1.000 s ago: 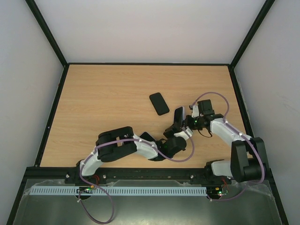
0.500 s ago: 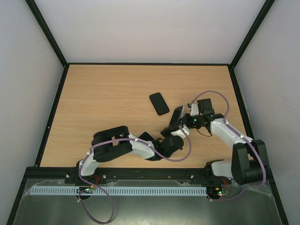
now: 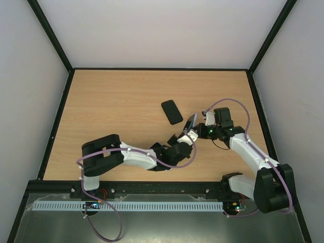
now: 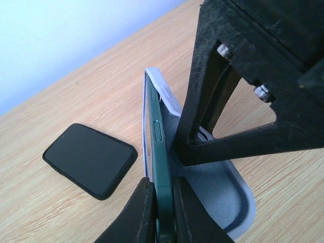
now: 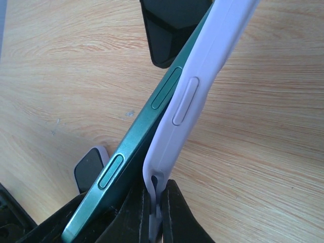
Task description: Take the phone out of the phone case
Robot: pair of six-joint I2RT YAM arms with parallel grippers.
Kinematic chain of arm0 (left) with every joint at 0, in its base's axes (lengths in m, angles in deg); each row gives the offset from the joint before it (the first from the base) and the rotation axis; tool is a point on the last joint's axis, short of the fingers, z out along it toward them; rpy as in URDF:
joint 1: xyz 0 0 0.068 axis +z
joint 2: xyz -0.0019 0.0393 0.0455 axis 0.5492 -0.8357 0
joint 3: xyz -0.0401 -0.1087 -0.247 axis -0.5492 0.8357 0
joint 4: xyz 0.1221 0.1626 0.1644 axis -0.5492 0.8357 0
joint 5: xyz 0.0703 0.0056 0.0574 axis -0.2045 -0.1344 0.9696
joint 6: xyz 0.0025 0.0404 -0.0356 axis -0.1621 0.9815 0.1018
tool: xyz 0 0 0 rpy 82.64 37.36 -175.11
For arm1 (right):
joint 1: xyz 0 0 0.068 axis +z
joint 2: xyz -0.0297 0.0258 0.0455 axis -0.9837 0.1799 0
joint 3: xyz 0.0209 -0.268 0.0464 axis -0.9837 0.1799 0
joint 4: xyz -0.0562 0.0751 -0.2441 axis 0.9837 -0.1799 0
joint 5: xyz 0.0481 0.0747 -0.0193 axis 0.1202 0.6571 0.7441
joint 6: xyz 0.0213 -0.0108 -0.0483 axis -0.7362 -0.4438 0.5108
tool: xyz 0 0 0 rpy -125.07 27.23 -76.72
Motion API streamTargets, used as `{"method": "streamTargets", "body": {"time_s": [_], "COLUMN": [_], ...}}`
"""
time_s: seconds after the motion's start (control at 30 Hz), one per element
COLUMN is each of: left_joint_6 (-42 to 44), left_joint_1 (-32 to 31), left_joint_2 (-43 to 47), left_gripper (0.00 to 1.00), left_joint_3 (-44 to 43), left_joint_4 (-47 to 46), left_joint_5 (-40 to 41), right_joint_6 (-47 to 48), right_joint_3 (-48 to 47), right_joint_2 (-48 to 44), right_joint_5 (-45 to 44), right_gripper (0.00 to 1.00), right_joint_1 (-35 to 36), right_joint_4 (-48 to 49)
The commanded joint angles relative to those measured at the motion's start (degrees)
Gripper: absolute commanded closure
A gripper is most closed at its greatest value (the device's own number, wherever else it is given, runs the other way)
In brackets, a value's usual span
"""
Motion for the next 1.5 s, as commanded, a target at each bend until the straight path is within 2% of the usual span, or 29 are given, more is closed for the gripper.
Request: {"method": "streamTargets", "body": {"time_s": [0.0, 0.37, 0.5, 0.73, 0.77, 0.9, 1.1, 1.23, 1.47], "left_joint_6": [-4.6, -7.0, -7.9, -9.6, -9.6, -10.0, -9.0, -9.7, -10.9], "left_joint_1": [1.6, 1.7, 2.2, 3.5, 3.7, 4.4, 5.0, 5.7, 6.9], "left_joint_2": [7.7, 12.9, 12.9, 11.0, 11.0, 11.5, 11.9, 13.9, 20.0], "left_gripper": [0.97, 0.97, 0.97, 0.97, 0.97, 0.97, 0.97, 0.97, 0.97], "left_joint_3": [1.6, 2.8, 2.2, 1.0, 1.0, 0.7, -1.1, 2.4, 8.8], "left_joint_4": [-3.0, -2.9, -3.2, -5.9, -6.7, -8.7, -9.2, -11.4, -12.9], "left_joint_5": [7.2, 6.0, 5.0, 5.1, 5.0, 4.5, 4.4, 4.4, 2.3], "right_joint_6": [2.4, 2.5, 3.7, 4.8, 5.2, 11.6, 18.0, 22.9, 27.7], "right_joint_3": [1.9, 0.1, -1.3, -11.1, -13.0, -20.0, -23.1, -22.4, -22.2], "right_joint_2": [1.2, -2.1, -3.5, -2.1, -1.6, 1.5, 6.5, 5.5, 4.0], "right_joint_5": [-10.7, -13.0, -10.9, -11.8, -12.7, -25.6, -30.9, -35.1, -36.0], "right_gripper": [0.98, 0.98, 0.98, 0.98, 0.98, 0.98, 0.98, 0.98, 0.98], "right_joint_1": [-1.5, -1.5, -1.4, 0.5, 1.7, 10.1, 10.4, 10.4, 10.4], "right_joint_4": [-2.4, -3.5, -3.3, -7.6, -8.6, -13.8, -19.6, -19.8, -21.6]}}
